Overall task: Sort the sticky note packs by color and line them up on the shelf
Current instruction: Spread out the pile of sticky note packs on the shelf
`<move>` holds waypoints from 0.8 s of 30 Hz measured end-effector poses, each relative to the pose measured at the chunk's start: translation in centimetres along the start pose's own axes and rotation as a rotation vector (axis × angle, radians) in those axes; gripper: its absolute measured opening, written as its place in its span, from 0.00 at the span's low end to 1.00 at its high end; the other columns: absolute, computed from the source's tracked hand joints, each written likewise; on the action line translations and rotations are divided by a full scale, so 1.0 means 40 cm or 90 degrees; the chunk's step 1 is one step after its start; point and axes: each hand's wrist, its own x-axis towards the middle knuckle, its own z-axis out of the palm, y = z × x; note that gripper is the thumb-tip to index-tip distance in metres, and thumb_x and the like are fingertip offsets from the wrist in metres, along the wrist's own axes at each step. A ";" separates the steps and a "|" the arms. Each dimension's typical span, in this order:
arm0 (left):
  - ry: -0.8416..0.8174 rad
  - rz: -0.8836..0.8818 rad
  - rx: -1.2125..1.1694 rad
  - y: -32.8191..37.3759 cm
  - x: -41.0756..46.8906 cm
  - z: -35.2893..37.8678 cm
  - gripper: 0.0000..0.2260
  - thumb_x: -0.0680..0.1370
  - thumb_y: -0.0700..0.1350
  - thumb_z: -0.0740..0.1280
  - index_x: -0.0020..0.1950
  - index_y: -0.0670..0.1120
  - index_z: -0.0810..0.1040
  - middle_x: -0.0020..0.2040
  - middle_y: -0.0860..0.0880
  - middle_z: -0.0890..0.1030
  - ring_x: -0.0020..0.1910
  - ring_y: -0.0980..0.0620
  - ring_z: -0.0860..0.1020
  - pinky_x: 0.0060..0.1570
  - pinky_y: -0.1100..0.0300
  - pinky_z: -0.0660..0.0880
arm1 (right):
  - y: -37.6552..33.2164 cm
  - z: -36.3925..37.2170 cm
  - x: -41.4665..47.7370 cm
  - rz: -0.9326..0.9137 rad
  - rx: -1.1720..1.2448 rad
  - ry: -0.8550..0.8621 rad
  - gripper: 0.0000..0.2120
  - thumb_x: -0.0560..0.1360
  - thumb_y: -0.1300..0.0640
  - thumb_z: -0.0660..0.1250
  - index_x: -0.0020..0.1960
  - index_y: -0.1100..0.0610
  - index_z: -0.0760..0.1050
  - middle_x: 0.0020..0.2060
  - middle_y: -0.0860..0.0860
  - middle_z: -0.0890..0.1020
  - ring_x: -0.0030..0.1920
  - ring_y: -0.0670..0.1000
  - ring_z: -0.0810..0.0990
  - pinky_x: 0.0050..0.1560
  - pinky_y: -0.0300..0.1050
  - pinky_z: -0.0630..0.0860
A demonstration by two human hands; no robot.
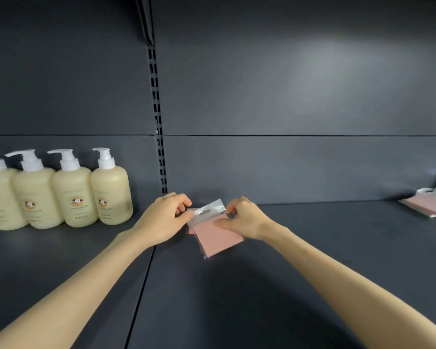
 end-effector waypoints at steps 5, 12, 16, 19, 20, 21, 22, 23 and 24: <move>-0.047 0.045 0.040 0.051 0.010 -0.004 0.14 0.79 0.50 0.63 0.62 0.49 0.74 0.56 0.53 0.75 0.55 0.53 0.74 0.57 0.54 0.73 | 0.008 -0.044 -0.038 -0.028 -0.110 -0.034 0.25 0.74 0.47 0.68 0.66 0.57 0.69 0.59 0.54 0.68 0.61 0.55 0.70 0.59 0.45 0.69; -0.062 0.120 0.075 0.201 0.044 -0.002 0.18 0.79 0.53 0.62 0.67 0.50 0.69 0.63 0.52 0.72 0.64 0.51 0.71 0.64 0.50 0.68 | 0.051 -0.233 -0.127 -0.033 -0.226 0.091 0.26 0.76 0.49 0.66 0.70 0.56 0.65 0.66 0.54 0.66 0.67 0.57 0.65 0.63 0.53 0.69; -0.036 0.182 0.082 0.350 0.069 0.012 0.19 0.79 0.53 0.61 0.69 0.51 0.67 0.64 0.53 0.71 0.66 0.50 0.68 0.65 0.51 0.66 | 0.111 -0.365 -0.209 -0.008 -0.264 0.174 0.26 0.76 0.50 0.65 0.71 0.55 0.63 0.68 0.53 0.65 0.68 0.56 0.64 0.62 0.51 0.70; -0.009 0.236 0.094 0.483 0.076 0.041 0.19 0.80 0.53 0.60 0.70 0.52 0.65 0.66 0.52 0.70 0.66 0.50 0.66 0.64 0.54 0.63 | 0.182 -0.457 -0.286 0.019 -0.281 0.233 0.26 0.76 0.50 0.65 0.71 0.54 0.63 0.67 0.52 0.65 0.66 0.56 0.65 0.59 0.50 0.71; -0.006 0.248 0.094 0.528 0.073 0.057 0.20 0.80 0.53 0.60 0.71 0.52 0.64 0.67 0.52 0.69 0.67 0.50 0.65 0.64 0.54 0.61 | 0.210 -0.486 -0.316 0.028 -0.290 0.247 0.25 0.76 0.50 0.65 0.71 0.54 0.63 0.67 0.52 0.66 0.66 0.56 0.65 0.59 0.52 0.71; -0.005 0.256 0.094 0.571 0.069 0.077 0.20 0.80 0.53 0.59 0.71 0.52 0.63 0.67 0.53 0.68 0.67 0.50 0.65 0.64 0.55 0.61 | 0.240 -0.513 -0.348 0.034 -0.300 0.257 0.25 0.76 0.50 0.65 0.70 0.54 0.63 0.66 0.52 0.66 0.65 0.56 0.66 0.59 0.53 0.71; -0.002 0.266 0.093 0.613 0.064 0.099 0.20 0.80 0.53 0.59 0.71 0.52 0.63 0.68 0.53 0.68 0.67 0.50 0.64 0.63 0.55 0.60 | 0.271 -0.539 -0.381 0.040 -0.311 0.265 0.25 0.75 0.51 0.65 0.70 0.54 0.64 0.66 0.52 0.66 0.65 0.57 0.66 0.60 0.54 0.71; 0.000 0.275 0.092 0.655 0.057 0.122 0.20 0.80 0.53 0.59 0.72 0.53 0.62 0.68 0.53 0.68 0.66 0.51 0.65 0.62 0.56 0.60 | 0.304 -0.563 -0.415 0.047 -0.320 0.270 0.25 0.75 0.51 0.65 0.70 0.54 0.64 0.66 0.52 0.66 0.65 0.57 0.66 0.60 0.53 0.71; -0.003 0.281 0.088 0.698 0.051 0.148 0.20 0.80 0.53 0.59 0.72 0.53 0.62 0.67 0.53 0.68 0.66 0.51 0.65 0.62 0.56 0.61 | 0.337 -0.587 -0.451 0.055 -0.325 0.273 0.25 0.75 0.51 0.65 0.70 0.54 0.64 0.66 0.52 0.67 0.65 0.58 0.66 0.61 0.52 0.70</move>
